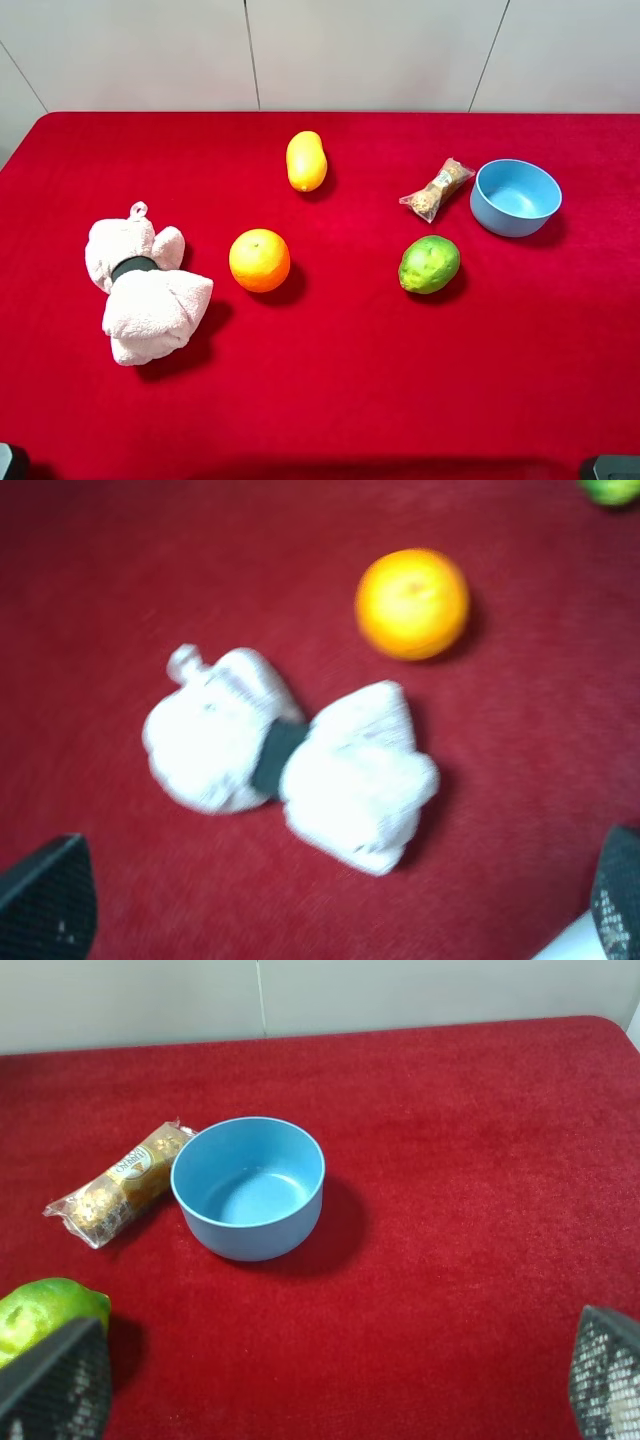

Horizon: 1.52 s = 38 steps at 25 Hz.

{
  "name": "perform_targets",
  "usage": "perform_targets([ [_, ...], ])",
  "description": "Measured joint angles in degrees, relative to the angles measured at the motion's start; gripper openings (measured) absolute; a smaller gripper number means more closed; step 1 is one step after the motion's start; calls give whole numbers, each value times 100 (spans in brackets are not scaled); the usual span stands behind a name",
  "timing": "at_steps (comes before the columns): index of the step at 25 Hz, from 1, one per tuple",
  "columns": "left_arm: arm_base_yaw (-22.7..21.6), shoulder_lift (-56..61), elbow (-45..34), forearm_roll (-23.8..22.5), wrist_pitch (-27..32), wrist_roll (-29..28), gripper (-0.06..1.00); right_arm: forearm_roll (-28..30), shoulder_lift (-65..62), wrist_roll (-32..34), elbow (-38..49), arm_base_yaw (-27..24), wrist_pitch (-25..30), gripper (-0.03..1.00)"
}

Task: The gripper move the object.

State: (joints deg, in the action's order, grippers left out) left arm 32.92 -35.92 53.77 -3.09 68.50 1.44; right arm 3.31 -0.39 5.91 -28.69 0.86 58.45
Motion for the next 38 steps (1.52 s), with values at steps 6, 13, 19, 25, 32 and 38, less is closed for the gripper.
perform_targets([
  [6,-1069,967,-901,0,-295,-4,99,0,0,0,0,0,-6,69],
  [13,-2147,1736,-1714,6,-539,-4,99,0,0,0,0,0,-6,69],
  [19,-2789,2417,-2195,226,-572,-4,99,0,0,0,0,0,-6,69],
  [25,-2963,3110,-2542,309,-709,-4,99,0,0,0,0,0,-6,69],
  [32,-2963,3611,-2572,341,-764,-4,99,0,0,0,0,0,1,69],
  [38,-2963,3615,-2572,309,-769,-4,99,0,0,0,0,0,1,69],
])
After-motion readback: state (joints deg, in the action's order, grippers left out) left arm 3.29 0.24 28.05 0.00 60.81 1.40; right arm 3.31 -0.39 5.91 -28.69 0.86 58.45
